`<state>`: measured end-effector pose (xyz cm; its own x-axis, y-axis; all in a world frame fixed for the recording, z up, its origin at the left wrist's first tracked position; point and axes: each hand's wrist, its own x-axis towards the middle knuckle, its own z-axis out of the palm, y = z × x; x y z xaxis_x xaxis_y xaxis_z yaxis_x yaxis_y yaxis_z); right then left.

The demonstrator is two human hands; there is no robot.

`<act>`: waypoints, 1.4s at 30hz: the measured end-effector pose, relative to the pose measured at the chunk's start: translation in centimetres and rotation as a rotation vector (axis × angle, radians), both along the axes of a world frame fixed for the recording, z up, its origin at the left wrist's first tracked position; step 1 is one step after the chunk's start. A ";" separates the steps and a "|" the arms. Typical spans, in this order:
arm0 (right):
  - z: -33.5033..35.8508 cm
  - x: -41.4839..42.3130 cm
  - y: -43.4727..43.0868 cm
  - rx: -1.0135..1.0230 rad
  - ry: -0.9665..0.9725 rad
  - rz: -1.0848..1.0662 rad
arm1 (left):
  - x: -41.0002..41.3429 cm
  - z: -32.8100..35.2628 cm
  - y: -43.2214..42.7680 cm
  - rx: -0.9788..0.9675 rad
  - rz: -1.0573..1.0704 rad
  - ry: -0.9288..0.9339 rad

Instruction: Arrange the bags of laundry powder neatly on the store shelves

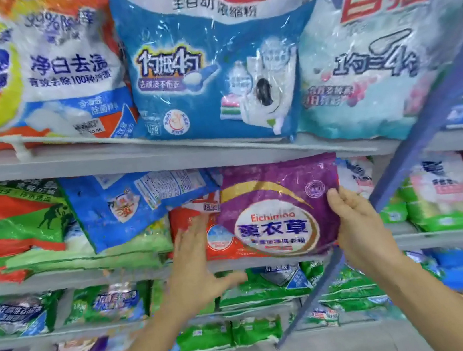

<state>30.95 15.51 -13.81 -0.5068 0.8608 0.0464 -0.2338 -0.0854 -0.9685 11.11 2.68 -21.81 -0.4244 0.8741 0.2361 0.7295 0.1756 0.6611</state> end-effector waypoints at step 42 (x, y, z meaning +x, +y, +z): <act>8.8 62.7 27.2 0.314 -0.332 -0.467 | 63.0 16.4 41.8 0.276 -0.504 -0.878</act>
<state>93.67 42.69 -5.06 -0.1133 0.9648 0.2374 0.1378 0.2518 -0.9579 74.07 44.49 -5.37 -0.1449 0.9600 0.2396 -0.0792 -0.2526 0.9643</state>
